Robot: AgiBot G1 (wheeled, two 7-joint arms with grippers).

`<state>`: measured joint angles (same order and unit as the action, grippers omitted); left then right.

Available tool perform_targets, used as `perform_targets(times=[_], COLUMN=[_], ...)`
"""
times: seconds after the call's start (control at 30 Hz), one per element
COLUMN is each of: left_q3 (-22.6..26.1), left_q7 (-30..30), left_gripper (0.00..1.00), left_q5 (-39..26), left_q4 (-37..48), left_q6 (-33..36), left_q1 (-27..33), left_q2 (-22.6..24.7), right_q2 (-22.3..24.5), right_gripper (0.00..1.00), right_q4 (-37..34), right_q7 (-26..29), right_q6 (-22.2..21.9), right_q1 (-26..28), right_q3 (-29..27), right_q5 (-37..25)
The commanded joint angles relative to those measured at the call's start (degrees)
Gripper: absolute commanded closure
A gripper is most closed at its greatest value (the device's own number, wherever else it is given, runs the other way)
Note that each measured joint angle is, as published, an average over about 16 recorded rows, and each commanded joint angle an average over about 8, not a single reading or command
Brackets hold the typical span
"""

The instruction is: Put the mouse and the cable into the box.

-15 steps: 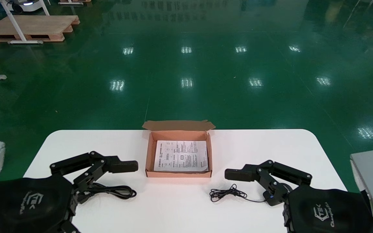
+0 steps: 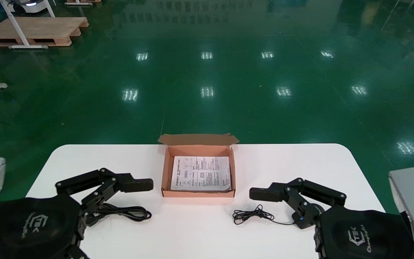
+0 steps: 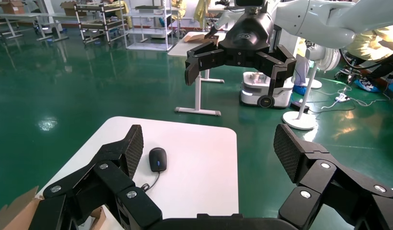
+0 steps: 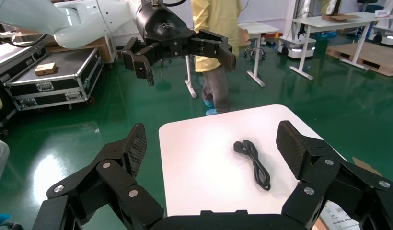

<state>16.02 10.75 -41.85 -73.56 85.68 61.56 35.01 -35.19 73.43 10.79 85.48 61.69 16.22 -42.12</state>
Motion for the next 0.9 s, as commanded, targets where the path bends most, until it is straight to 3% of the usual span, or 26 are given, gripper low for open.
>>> perform_targets(times=[0.03,0.9], left_q3=[0.00,0.00], left_q7=[0.00,0.00], left_gripper=[0.00,0.00], left_q5=[0.00,0.00], left_q4=[0.00,0.00], left_q6=[0.00,0.00], left_q1=[0.00,0.00], left_q2=[0.00,0.00], right_q2=[0.00,0.00], right_gripper=[0.00,0.00], right_q4=[0.00,0.00], right_q7=[0.00,0.00], right_q6=[0.00,0.00], right_q1=[0.00,0.00], right_q3=[0.00,0.00], right_q5=[0.00,0.00])
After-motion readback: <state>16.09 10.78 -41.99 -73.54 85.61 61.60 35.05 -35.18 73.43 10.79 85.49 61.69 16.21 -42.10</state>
